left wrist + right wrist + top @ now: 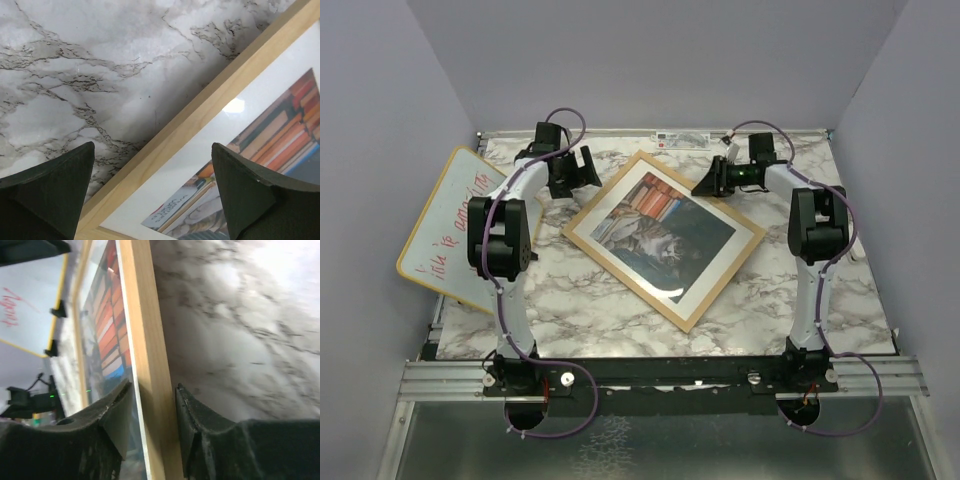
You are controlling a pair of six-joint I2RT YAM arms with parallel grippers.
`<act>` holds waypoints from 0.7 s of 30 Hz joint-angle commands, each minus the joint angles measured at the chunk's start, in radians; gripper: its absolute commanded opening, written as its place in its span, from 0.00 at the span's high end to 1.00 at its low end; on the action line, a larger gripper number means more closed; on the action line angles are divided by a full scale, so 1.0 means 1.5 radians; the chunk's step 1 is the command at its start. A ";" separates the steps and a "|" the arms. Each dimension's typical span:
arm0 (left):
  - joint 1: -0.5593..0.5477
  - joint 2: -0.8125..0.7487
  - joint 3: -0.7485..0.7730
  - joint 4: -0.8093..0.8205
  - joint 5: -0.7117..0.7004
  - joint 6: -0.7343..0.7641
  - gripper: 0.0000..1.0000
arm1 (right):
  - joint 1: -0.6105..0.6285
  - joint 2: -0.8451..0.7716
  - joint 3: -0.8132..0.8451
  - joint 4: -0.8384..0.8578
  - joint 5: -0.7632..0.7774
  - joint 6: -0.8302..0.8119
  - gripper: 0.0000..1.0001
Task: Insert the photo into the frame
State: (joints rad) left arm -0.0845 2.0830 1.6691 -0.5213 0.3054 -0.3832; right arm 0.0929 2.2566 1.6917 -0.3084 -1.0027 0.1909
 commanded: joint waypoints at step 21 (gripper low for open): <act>-0.055 0.068 0.000 -0.016 -0.058 0.095 0.03 | 0.122 -0.243 -0.208 0.074 0.250 0.089 0.35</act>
State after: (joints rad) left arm -0.1463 2.1685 1.6821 -0.5190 0.2672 -0.2878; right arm 0.1448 2.0293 1.4914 -0.2192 -0.6655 0.2821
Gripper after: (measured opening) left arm 0.990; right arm 0.657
